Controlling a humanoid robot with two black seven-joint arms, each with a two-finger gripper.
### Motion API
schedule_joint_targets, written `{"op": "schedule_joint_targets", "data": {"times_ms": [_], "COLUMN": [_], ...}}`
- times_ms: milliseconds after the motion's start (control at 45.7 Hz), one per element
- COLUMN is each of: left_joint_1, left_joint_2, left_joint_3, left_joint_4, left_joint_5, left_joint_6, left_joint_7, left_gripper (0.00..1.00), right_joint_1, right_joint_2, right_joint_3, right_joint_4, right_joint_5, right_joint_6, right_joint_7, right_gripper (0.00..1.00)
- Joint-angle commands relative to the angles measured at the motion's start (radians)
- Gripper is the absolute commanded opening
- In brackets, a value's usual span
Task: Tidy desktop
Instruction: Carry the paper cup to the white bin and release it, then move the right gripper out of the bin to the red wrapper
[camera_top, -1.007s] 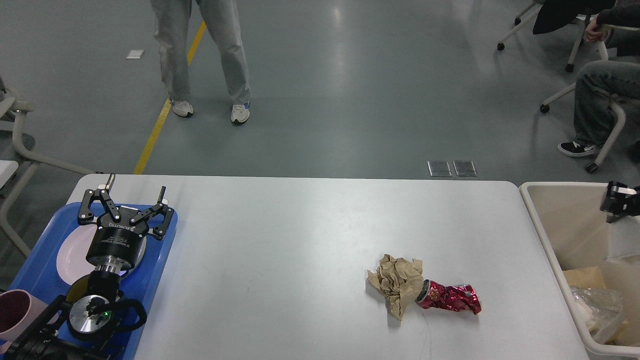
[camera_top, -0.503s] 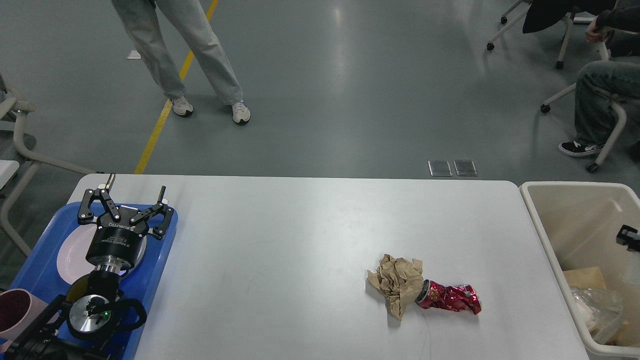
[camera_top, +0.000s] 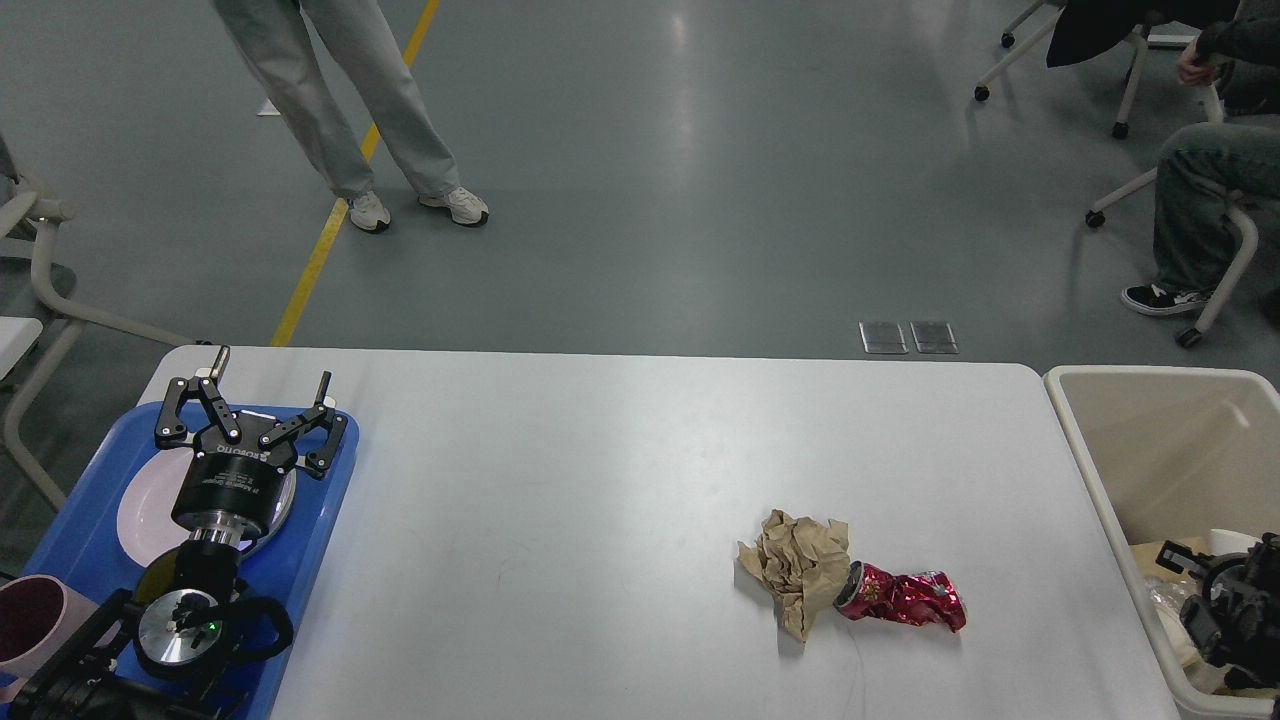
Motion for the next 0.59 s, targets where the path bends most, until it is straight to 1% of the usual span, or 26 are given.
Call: {"op": "schedule_joint_targets", "data": {"times_ms": [0, 306, 350, 372, 438, 460, 569], "left_joint_1": [0.0, 0.0, 0.0, 0.0, 0.0, 0.0, 0.0], "left_joint_2": [0.0, 0.0, 0.0, 0.0, 0.0, 0.0, 0.0], "left_joint_3": [0.0, 0.0, 0.0, 0.0, 0.0, 0.0, 0.0], "left_joint_4": [0.001, 0.001, 0.001, 0.001, 0.001, 0.001, 0.001], "left_joint_5": [0.0, 0.0, 0.0, 0.0, 0.0, 0.0, 0.0], "left_joint_6": [0.0, 0.0, 0.0, 0.0, 0.0, 0.0, 0.0], "left_joint_7": [0.0, 0.0, 0.0, 0.0, 0.0, 0.0, 0.0], "left_gripper": [0.96, 0.96, 0.96, 0.96, 0.96, 0.96, 0.96], "right_joint_1": [-0.011, -0.034, -0.039, -0.04, -0.04, -0.039, -0.042], "right_joint_2": [0.004, -0.008, -0.008, -0.008, -0.008, -0.008, -0.008], "right_joint_3": [0.0, 0.0, 0.0, -0.006, -0.013, -0.014, -0.011], "right_joint_4": [0.0, 0.0, 0.0, 0.0, -0.001, -0.001, 0.0], "right_joint_5": [-0.001, 0.0, -0.001, -0.001, -0.001, -0.001, -0.001], "right_joint_6": [-0.003, -0.004, -0.006, -0.009, -0.03, -0.041, -0.058], "right_joint_7": [-0.001, 0.003, 0.008, 0.009, 0.01, 0.01, 0.011], "right_gripper": [0.0, 0.0, 0.25, 0.4, 0.9, 1.0, 1.0]}}
